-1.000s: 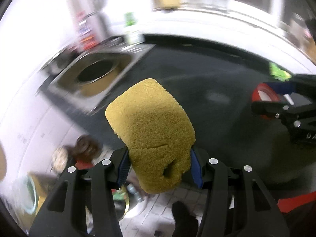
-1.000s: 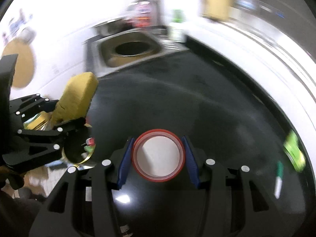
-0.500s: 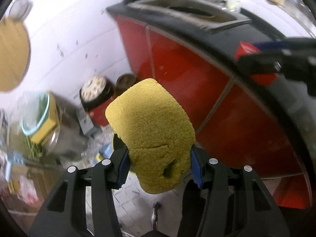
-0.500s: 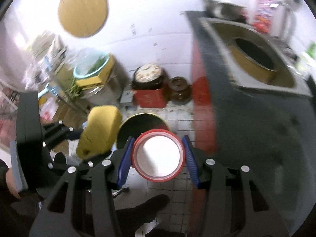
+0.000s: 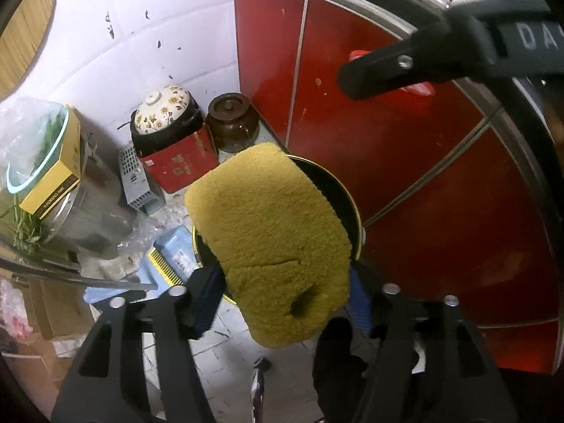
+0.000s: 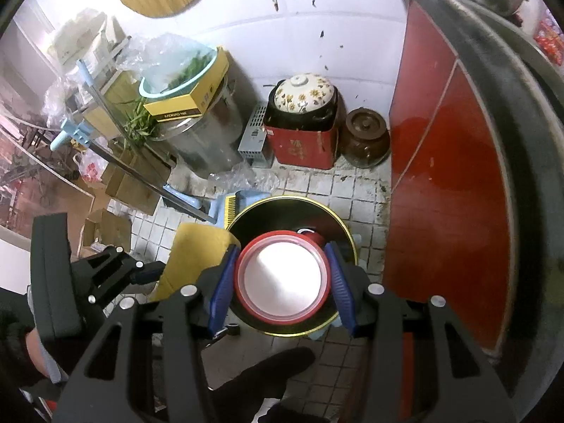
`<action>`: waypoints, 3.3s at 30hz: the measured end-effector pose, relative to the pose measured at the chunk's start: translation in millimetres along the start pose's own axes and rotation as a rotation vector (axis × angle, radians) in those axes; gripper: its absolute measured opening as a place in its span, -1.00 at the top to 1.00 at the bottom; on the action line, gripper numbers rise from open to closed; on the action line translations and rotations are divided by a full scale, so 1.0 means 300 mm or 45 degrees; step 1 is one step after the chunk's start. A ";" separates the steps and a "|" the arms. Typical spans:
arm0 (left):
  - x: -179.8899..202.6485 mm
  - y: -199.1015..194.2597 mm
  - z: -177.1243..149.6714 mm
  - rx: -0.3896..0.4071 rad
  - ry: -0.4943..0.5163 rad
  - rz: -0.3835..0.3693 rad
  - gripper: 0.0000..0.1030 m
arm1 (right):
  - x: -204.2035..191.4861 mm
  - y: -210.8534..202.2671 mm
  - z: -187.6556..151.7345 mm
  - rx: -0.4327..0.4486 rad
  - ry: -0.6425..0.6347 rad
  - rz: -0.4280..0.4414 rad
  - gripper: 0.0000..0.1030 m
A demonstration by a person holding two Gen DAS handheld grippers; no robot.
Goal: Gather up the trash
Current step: 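Open both tools to drop the sponge and tape roll into the bin, then move both open tools back over the countertop, then grasp the green-capped marker with the left tool while the right tool grasps the green snack box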
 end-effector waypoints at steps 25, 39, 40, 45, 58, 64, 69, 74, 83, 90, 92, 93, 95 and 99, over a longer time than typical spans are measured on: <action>0.364 -0.323 0.091 0.164 0.349 0.009 -0.79 | 0.117 -0.680 -0.293 0.229 0.277 -0.228 -0.66; 1.366 -0.617 -0.139 0.155 0.989 -0.450 -0.79 | 0.201 -1.501 -1.317 0.407 0.975 -0.876 -0.69; 1.424 -0.629 -0.174 0.137 1.021 -0.479 -0.79 | 0.188 -1.540 -1.405 0.407 1.030 -0.911 -0.69; 1.702 -0.692 -0.384 0.078 1.159 -0.556 -0.79 | 0.099 -1.655 -1.754 0.396 1.232 -1.022 -0.69; 2.015 -0.753 -0.700 0.054 1.306 -0.540 -0.79 | -0.021 -1.746 -2.186 0.396 1.404 -1.075 -0.69; 2.168 -0.691 -0.756 -0.002 1.244 -0.492 -0.79 | 0.029 -1.768 -2.283 0.385 1.400 -1.059 -0.69; 2.318 -0.596 -0.812 -0.012 1.200 -0.430 -0.79 | 0.096 -1.779 -2.377 0.364 1.410 -1.039 -0.69; 2.439 -0.464 -0.846 -0.061 1.135 -0.349 -0.79 | 0.193 -1.765 -2.483 0.343 1.442 -0.994 -0.69; 2.522 -0.321 -0.844 -0.110 1.029 -0.336 -0.69 | 0.411 -1.678 -2.602 0.281 1.410 -0.870 -0.69; 2.518 -0.343 -0.815 -0.040 1.052 -0.406 0.69 | 0.658 -1.581 -2.586 0.237 1.185 -0.775 -0.69; 2.504 -0.339 -0.800 -0.051 1.048 -0.431 0.75 | 0.736 -1.546 -2.580 0.222 1.131 -0.741 -0.69; 2.498 -0.338 -0.796 -0.044 1.065 -0.436 0.75 | 0.763 -1.535 -2.580 0.218 1.118 -0.730 -0.69; 2.479 -0.336 -0.789 -0.034 1.106 -0.448 0.75 | 0.821 -1.511 -2.579 0.210 1.090 -0.715 -0.69; 2.444 -0.328 -0.736 -0.041 1.117 -0.426 0.75 | 0.918 -1.470 -2.570 0.200 1.057 -0.685 -0.69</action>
Point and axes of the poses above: each gripper's, at about its wrist camera, not at the fingertips, and y roughly the way its jaws point, x to its right, z to its top, the point moved 4 cm from there along y, roughly the way its jaws point, and after that the axes turned 13 degrees about -y, right-handed, at the moved point
